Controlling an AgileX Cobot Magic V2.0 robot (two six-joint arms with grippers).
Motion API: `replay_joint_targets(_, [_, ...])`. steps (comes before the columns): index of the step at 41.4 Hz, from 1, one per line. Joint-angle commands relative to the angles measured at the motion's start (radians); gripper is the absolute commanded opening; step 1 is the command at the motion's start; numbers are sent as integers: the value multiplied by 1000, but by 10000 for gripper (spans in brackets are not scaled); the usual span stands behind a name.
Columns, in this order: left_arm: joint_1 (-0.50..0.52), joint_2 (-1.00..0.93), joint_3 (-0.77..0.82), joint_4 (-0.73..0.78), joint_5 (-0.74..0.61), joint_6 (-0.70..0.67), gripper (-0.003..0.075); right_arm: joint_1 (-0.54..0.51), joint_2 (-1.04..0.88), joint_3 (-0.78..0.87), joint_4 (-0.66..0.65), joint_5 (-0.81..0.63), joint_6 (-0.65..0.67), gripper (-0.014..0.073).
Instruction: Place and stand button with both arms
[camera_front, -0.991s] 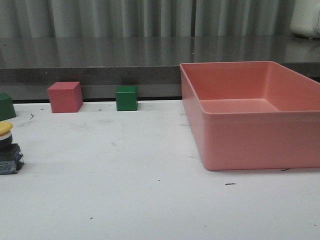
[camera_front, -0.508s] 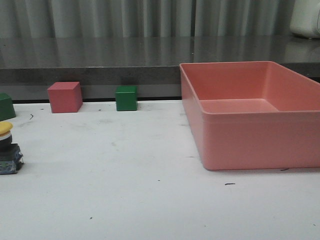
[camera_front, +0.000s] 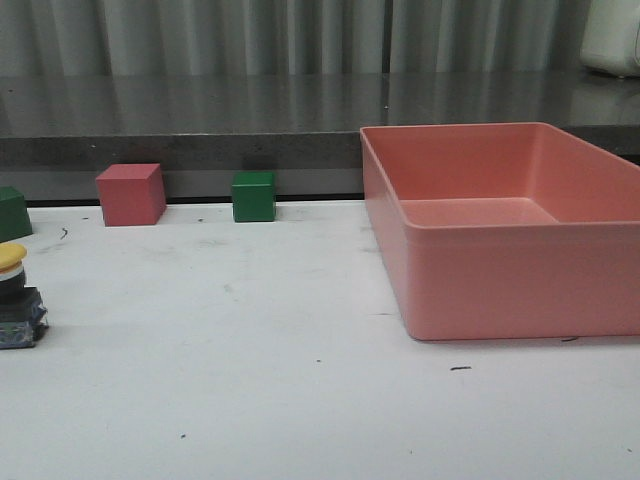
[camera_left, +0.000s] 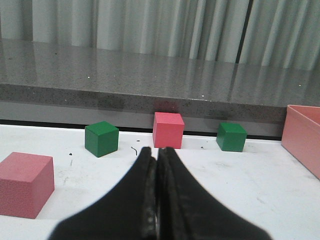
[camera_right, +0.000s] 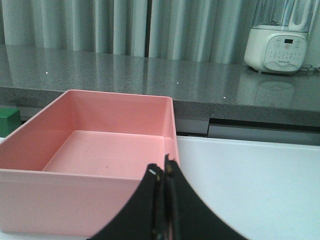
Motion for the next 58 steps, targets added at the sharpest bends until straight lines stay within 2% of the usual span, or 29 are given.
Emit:
replay_joint_targets(1, [-11, -21, 14, -9, -80, -5, -20, -6, -21, -3, 17, -86, -4, -67])
replay_joint_targets(20, [-11, -21, 14, -9, -80, -5, -20, 22, -21, -3, 43, -25, -4, -67])
replay_joint_targets(28, [-11, -21, 14, -9, -80, -5, -20, 22, -21, -3, 128, -30, -4, -67])
replay_joint_targets(58, [-11, -21, 14, -9, -80, -5, -20, 22, -20, -3, 128, -29, -4, -67])
